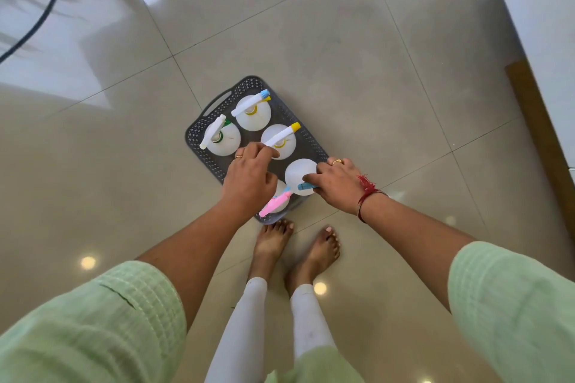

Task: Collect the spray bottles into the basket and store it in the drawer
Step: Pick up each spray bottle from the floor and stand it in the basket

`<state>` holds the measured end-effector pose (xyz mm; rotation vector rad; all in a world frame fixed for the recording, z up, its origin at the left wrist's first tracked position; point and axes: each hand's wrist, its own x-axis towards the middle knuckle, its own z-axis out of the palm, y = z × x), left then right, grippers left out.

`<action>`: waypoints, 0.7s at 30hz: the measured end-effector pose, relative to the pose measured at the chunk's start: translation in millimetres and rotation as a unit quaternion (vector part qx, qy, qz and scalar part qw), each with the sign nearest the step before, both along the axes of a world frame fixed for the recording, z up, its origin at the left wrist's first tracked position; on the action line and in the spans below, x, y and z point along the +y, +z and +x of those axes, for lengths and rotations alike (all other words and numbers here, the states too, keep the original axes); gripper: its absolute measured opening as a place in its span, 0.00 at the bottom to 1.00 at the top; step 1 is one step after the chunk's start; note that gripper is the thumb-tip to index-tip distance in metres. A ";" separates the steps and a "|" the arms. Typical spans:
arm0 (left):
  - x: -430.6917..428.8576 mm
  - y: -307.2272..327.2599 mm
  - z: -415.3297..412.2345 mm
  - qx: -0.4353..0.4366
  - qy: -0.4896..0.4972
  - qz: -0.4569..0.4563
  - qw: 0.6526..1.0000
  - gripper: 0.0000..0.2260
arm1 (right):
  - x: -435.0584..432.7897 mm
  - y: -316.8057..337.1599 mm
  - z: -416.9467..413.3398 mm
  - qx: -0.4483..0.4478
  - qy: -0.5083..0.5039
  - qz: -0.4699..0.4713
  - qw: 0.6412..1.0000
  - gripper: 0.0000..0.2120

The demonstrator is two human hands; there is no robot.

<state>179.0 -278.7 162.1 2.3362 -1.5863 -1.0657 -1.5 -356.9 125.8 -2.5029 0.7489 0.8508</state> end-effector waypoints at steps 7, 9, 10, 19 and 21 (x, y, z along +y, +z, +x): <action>22.1 -10.6 3.1 0.004 0.002 0.027 1.000 0.17 | 9.5 -16.5 8.3 0.038 -0.018 -0.012 0.999 0.17; 27.4 -13.7 5.9 0.001 -0.001 0.029 1.000 0.17 | 11.8 -20.6 12.6 0.045 -0.017 -0.018 0.999 0.17; 30.2 -15.4 7.6 -0.001 -0.001 0.031 1.000 0.17 | 12.6 -21.8 14.8 0.045 -0.014 -0.022 0.999 0.17; 38.4 -28.9 38.6 -0.030 0.082 0.096 0.992 0.22 | 15.1 -18.0 13.3 -0.046 -0.124 -0.055 0.990 0.21; 38.8 -34.7 39.9 -0.042 0.036 0.139 0.989 0.25 | 10.8 -16.1 9.3 -0.088 -0.248 -0.039 0.964 0.22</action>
